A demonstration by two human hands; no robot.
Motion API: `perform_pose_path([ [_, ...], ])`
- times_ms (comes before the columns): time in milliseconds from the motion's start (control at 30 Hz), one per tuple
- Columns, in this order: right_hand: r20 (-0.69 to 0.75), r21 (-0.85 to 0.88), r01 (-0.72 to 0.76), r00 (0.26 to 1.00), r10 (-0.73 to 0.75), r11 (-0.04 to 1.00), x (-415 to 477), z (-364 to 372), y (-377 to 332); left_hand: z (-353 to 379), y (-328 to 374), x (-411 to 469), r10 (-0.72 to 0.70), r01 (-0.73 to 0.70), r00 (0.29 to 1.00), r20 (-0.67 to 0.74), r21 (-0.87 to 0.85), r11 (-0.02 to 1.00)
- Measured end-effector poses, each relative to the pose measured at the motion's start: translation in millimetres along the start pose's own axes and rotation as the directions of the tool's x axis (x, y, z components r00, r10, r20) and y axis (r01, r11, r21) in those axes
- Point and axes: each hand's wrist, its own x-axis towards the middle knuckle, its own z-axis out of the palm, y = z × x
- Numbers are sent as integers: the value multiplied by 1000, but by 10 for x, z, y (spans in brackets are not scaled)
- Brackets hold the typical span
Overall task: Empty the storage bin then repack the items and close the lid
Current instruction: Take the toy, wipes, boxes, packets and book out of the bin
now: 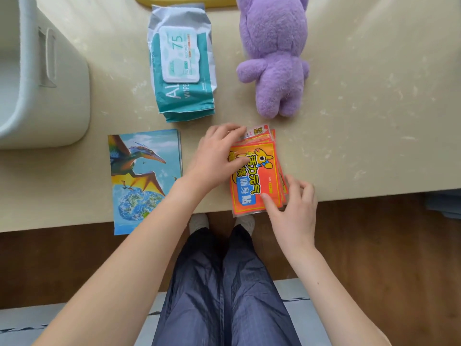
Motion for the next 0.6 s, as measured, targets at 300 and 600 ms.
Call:
perform_pose_path([
  [300, 99, 65, 131, 986, -137, 989, 492, -92, -115, 175, 36, -505, -416, 396, 900, -132, -155, 905],
  [600, 20, 118, -140, 990, 139, 983, 210, -145, -120, 104, -86, -640, -441, 411, 886, -142, -196, 890],
])
